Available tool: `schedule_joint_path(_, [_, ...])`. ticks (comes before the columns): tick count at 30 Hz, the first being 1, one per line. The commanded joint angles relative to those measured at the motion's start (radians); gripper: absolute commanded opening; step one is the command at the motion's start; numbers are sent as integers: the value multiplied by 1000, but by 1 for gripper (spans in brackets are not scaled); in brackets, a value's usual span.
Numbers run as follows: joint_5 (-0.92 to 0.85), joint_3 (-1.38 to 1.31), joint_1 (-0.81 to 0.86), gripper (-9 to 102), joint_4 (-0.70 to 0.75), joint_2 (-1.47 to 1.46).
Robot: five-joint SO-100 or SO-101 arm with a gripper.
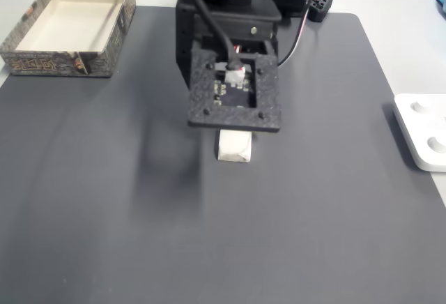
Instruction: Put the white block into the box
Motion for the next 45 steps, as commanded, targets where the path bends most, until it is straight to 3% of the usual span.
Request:
schedule_joint_path(1, [-2,28,-14,30,-75,74])
schedule_joint_path(45, [43,29,-28,29,-66,-20])
